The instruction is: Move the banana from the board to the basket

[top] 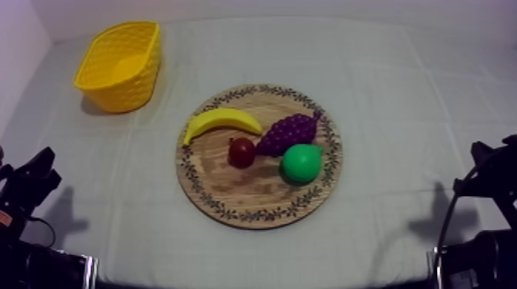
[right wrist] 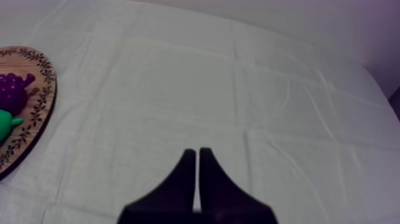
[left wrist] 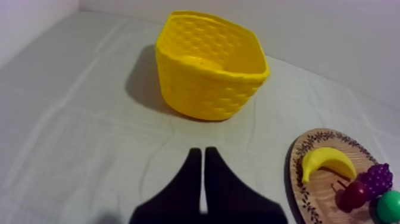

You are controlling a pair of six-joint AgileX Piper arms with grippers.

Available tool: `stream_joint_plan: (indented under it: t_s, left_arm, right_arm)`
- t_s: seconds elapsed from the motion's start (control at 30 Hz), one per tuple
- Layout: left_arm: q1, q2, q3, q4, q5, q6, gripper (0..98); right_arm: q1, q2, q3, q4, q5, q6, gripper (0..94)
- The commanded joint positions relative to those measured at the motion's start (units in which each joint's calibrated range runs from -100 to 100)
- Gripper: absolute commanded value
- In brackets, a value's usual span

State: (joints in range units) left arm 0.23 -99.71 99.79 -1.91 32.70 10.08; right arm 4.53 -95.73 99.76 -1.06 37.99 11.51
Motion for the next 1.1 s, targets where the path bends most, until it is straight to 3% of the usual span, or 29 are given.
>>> stream_joint_plan:
  t_s: [0.0,0.73,1.07]
  left_arm:
    - [0.2,0.0,-0.5,0.13,1.3,-6.1,0.1]
    - [0.2,0.0,-0.2,0.18,0.4,-5.7,0.1]
    - [0.6,5.9,-2.4,3.42,-3.4,-9.1,0.1]
  right_arm:
    - [0.0,0.0,0.0,0.0,0.0,0.0,0.3]
    - [0.0,0.0,0.0,0.0,0.0,0.0,0.3]
    - [0.0,0.0,0.0,0.0,0.0,0.0,0.3]
